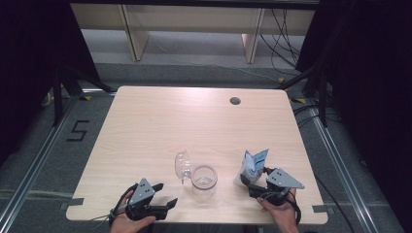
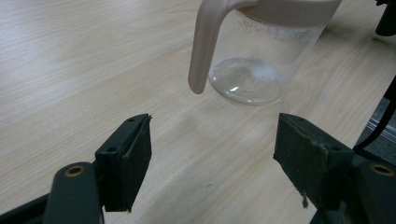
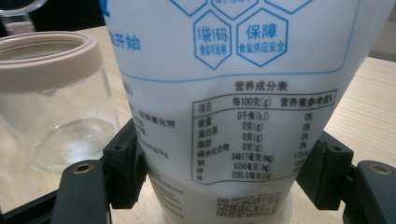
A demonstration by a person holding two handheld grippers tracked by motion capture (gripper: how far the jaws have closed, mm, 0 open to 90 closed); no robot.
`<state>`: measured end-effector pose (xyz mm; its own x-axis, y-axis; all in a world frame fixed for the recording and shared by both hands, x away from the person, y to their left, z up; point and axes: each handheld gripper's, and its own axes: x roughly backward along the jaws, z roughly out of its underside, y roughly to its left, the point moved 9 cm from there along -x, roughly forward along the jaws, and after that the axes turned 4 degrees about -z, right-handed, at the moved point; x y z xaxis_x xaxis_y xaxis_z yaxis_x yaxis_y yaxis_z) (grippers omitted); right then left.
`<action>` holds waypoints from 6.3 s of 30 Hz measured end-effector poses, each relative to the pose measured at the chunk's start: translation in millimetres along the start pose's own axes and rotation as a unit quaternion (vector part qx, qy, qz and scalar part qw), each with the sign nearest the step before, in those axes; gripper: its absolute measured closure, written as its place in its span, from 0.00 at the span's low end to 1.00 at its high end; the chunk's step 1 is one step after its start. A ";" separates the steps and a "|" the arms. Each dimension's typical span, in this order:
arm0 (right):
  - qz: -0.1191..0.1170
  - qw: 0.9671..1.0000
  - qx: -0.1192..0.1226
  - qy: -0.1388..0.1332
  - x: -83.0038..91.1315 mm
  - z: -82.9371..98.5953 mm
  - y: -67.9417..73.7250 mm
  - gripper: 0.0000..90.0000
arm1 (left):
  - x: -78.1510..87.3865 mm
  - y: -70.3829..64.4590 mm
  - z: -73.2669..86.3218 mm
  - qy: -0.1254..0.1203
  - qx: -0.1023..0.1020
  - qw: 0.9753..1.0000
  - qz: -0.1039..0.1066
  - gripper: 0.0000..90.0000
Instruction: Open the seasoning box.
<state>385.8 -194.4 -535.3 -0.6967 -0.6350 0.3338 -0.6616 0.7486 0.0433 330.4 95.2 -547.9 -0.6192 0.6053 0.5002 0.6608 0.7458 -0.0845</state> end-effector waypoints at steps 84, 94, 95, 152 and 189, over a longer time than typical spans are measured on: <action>-0.066 0.997 0.048 -0.010 -8.8 -0.3 -4.0 0.32 | 0.0 -0.6 0.7 0.006 0.001 1.000 -0.001 0.30; -0.095 0.994 0.055 -0.018 -16.6 -0.1 -6.0 0.28 | -0.6 -0.4 1.1 0.007 -0.006 1.000 0.002 0.30; -0.104 0.993 0.047 -0.016 -16.8 0.5 -3.9 0.28 | -0.7 -0.4 1.1 0.007 -0.006 1.000 0.002 0.30; -0.080 0.993 0.088 0.005 -26.2 -1.9 -3.1 0.42 | 0.9 -0.6 0.2 0.008 -0.009 1.000 0.003 0.30; -0.003 0.985 0.173 0.017 -41.9 -29.3 -5.0 0.43 | 6.9 -1.2 7.8 0.020 0.008 1.000 -0.004 0.25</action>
<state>426.5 -166.0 -521.9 -0.6866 -0.6285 0.3655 -0.7248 0.6315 -0.2756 322.0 100.7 -551.0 -0.6063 0.5876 0.5358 0.6485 0.7553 -0.0945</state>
